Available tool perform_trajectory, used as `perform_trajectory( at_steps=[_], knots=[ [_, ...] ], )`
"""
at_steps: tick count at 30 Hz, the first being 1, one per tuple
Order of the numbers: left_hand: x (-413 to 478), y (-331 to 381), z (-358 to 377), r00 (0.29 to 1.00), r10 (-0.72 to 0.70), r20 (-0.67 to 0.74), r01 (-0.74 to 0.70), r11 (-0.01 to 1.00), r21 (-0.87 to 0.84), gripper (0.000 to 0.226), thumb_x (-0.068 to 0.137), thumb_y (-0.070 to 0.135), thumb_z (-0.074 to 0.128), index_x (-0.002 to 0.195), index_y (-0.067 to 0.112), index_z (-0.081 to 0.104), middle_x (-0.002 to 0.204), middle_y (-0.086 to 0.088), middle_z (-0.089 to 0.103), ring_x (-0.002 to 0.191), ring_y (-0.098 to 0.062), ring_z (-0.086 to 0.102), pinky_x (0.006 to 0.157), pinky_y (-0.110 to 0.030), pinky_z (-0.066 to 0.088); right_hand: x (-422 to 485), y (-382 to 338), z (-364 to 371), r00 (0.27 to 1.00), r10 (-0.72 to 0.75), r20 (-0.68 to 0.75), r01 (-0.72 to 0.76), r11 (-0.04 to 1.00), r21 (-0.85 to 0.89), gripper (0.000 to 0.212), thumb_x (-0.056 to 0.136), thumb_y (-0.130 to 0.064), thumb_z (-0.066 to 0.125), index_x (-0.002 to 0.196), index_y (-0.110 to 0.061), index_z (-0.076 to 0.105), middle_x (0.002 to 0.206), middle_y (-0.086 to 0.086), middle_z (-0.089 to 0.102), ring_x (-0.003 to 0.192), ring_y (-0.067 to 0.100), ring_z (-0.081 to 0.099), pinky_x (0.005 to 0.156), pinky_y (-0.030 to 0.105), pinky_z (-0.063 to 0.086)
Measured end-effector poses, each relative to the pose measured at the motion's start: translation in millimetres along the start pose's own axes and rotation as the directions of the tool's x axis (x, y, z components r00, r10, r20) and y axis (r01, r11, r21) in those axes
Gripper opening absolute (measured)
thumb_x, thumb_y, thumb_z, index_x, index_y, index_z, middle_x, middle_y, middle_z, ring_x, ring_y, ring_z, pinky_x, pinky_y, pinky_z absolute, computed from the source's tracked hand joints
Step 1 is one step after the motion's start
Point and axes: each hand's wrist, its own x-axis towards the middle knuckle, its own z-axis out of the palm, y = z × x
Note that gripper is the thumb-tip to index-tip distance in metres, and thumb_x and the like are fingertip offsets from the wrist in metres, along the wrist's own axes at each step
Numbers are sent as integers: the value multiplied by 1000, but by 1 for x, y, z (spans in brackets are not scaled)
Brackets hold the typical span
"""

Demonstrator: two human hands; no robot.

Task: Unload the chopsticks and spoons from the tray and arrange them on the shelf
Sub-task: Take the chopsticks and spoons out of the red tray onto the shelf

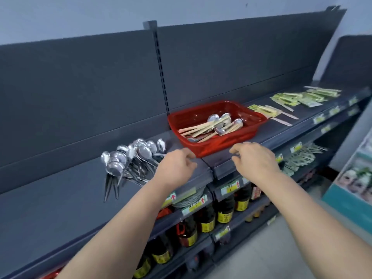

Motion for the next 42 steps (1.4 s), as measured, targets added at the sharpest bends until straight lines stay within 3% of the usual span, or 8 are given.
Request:
perform_trajectory(
  at_steps=[12,16,20,28,31,35,39,42],
  knots=[
    [116,19,25,995,-37,-92,41,998,38,12,88,20,58,93,24,67,82,11,69,86,-13,63,76,-25,50,94,54,20,995,-22,-95,27,998,49,27,96,-26,49,116,-36,64,115,-10,65,107,18,59,81,32,47],
    [170,21,42,997,-60,38,55,990,127,13,87,25,59,95,22,69,97,3,70,93,-19,64,79,-29,52,130,75,24,996,-2,-93,3,1000,12,27,95,-24,48,108,-37,68,106,-10,64,101,18,59,77,30,44],
    [211,35,63,976,-76,205,19,963,268,20,83,33,65,101,24,70,104,2,68,99,-22,62,83,-33,53,162,100,24,995,34,-89,-35,999,0,26,95,-24,51,107,-38,69,106,-8,67,105,21,57,85,34,48],
    [245,42,90,950,-190,248,55,883,466,35,77,44,71,100,18,64,102,-2,65,97,-24,62,71,-31,46,210,110,39,996,-85,35,81,991,105,28,94,-20,54,108,-40,68,100,-15,69,99,11,62,81,29,47],
    [246,43,96,938,-225,264,97,901,424,36,75,41,76,100,18,63,102,-2,64,98,-23,61,72,-31,46,215,113,44,986,-124,116,96,971,220,25,92,-21,57,104,-39,69,94,-17,70,91,5,63,76,25,52],
    [246,36,93,942,-252,222,190,945,267,14,78,31,70,87,21,66,94,0,67,92,-21,63,71,-29,47,227,117,41,957,-211,198,164,960,226,19,87,-24,66,101,-36,70,90,-18,69,87,1,63,80,21,50],
    [243,23,76,957,-288,24,285,954,90,12,82,27,67,72,26,59,81,5,66,85,-19,63,70,-26,46,248,107,48,918,-286,275,254,956,147,21,84,-21,67,98,-37,72,96,-12,70,92,12,65,76,25,52],
    [240,15,67,915,-373,-154,375,927,-17,10,84,23,63,76,21,56,75,5,64,78,-21,62,68,-28,46,257,96,60,857,-340,388,325,940,105,25,79,-21,71,98,-37,71,103,-6,67,95,24,62,72,27,47]
  ],
)
